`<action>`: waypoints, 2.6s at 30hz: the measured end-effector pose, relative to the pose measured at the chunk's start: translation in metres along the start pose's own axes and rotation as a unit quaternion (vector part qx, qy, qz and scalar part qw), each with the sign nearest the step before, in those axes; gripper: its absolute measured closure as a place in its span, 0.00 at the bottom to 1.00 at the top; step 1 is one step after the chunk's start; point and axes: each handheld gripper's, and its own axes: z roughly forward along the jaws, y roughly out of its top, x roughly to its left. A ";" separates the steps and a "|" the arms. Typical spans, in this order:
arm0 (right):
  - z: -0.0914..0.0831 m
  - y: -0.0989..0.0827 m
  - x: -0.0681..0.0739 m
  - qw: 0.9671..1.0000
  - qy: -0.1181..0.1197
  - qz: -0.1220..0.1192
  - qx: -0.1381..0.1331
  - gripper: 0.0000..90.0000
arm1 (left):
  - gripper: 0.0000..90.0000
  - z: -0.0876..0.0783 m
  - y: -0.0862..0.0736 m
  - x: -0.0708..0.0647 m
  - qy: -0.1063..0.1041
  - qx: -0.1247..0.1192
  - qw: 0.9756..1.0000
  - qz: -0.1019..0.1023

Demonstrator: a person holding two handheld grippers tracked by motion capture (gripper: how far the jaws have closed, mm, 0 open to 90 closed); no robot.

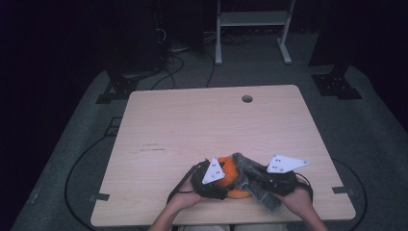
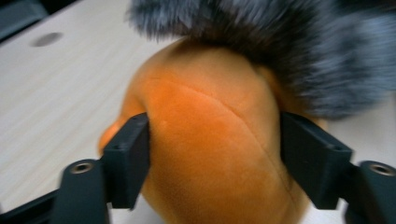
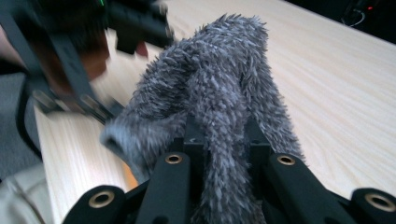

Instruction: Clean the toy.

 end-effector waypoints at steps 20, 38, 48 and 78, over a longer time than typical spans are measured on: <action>-0.008 -0.018 -0.020 0.998 -0.012 0.054 0.016 0.84 | 0.28 0.000 -0.003 0.006 -0.002 0.017 1.000 -0.005; -0.003 -0.002 -0.002 0.999 0.017 0.031 -0.019 0.84 | 0.18 0.003 0.013 -0.006 0.020 -0.016 0.999 0.025; -0.007 -0.016 -0.017 0.997 0.013 0.070 -0.001 0.84 | 0.25 -0.001 0.001 0.006 0.005 0.017 1.000 0.004; -0.009 -0.020 -0.024 0.995 0.022 0.096 -0.014 0.84 | 0.31 -0.008 -0.012 0.018 0.000 0.067 0.998 -0.004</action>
